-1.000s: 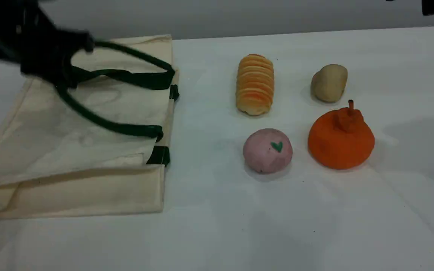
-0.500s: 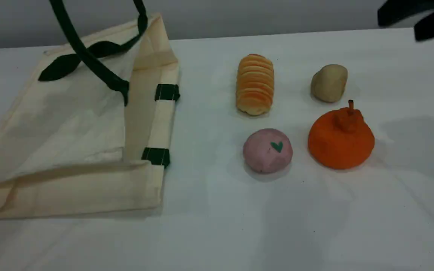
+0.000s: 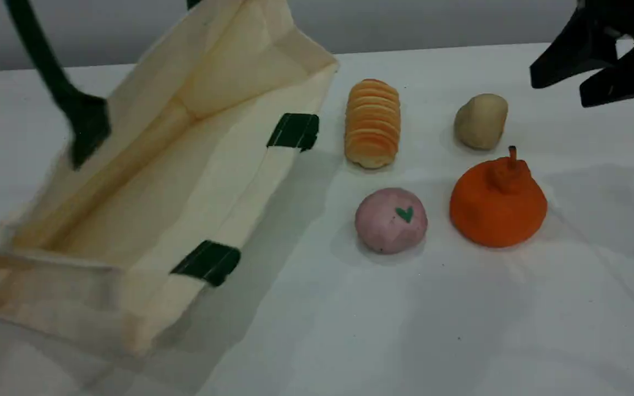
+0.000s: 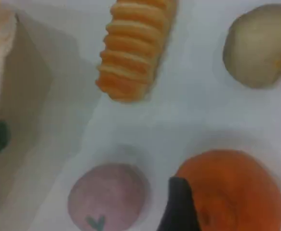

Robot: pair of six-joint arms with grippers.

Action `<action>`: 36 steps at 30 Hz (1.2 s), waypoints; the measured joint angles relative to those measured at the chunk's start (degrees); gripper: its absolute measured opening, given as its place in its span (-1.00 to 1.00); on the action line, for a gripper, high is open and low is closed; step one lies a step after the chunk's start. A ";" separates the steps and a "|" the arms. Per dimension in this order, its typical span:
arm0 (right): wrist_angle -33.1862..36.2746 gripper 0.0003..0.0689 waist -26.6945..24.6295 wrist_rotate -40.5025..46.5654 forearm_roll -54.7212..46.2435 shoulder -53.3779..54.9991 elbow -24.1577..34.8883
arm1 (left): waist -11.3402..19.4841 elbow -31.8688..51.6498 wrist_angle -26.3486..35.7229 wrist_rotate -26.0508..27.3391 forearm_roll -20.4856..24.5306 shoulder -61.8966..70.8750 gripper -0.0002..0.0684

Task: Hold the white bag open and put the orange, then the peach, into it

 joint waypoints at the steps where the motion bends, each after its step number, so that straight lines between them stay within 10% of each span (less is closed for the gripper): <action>1: 0.00 0.42 0.00 -0.45 0.39 0.53 0.00 | 0.00 0.00 0.05 0.00 0.36 -1.31 -0.83; 9: 0.42 0.42 0.00 -4.39 4.50 3.44 0.00 | 0.00 0.00 0.34 -3.39 7.64 -6.17 -0.83; 23: 3.16 0.42 2.30 -12.92 10.10 10.02 0.00 | 0.00 0.00 -0.68 -3.33 7.40 -5.19 -0.83; 36: -11.43 0.42 9.68 -16.17 11.61 12.64 0.00 | 0.00 -0.46 -0.25 -0.54 3.65 -5.19 -0.83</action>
